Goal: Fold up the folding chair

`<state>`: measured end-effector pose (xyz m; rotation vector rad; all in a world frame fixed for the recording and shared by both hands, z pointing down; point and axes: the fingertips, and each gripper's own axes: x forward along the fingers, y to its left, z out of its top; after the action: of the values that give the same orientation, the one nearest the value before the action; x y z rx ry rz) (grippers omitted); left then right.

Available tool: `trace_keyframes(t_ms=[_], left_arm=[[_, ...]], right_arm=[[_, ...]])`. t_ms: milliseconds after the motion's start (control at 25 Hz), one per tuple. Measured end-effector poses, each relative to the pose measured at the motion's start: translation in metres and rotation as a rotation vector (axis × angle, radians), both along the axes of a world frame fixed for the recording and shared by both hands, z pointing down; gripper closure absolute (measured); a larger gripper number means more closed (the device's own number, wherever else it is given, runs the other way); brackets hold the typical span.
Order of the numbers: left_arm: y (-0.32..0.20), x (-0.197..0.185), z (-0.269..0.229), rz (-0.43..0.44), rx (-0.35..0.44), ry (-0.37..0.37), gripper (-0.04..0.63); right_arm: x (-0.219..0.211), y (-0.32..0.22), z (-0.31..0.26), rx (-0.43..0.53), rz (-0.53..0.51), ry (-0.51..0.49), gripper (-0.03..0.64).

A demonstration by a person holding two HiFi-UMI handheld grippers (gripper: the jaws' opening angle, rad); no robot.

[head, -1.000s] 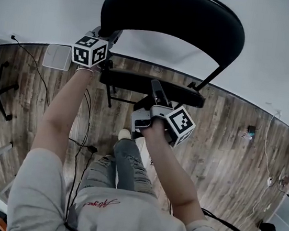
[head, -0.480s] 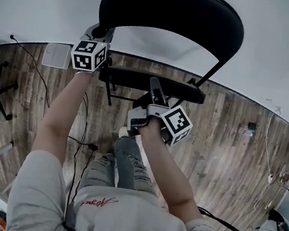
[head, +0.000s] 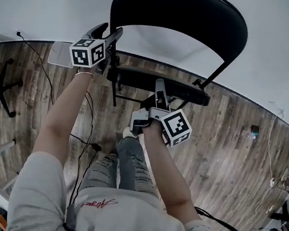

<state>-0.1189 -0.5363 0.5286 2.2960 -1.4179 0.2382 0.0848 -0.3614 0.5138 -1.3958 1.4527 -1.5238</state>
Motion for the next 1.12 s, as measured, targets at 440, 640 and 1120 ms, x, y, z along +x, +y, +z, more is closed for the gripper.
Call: trace_keyframes(t_ms=[440,640,1120], left_arm=[[0.097,-0.063,-0.006,-0.209,0.079,0.076,0.318],[0.137,-0.073,0.005,-0.254,0.053,0.128,0.318],[0.152,-0.003,-0.049,-0.162,0.2,0.087,0.516]], right_arm=[[0.003,-0.027,-0.001,-0.085,-0.001,-0.024,0.515],[0.009,-0.073,0.002,-0.083,0.017,-0.005,0.504],[0.006,-0.121,0.003,-0.028,-0.02,0.116,0.485]])
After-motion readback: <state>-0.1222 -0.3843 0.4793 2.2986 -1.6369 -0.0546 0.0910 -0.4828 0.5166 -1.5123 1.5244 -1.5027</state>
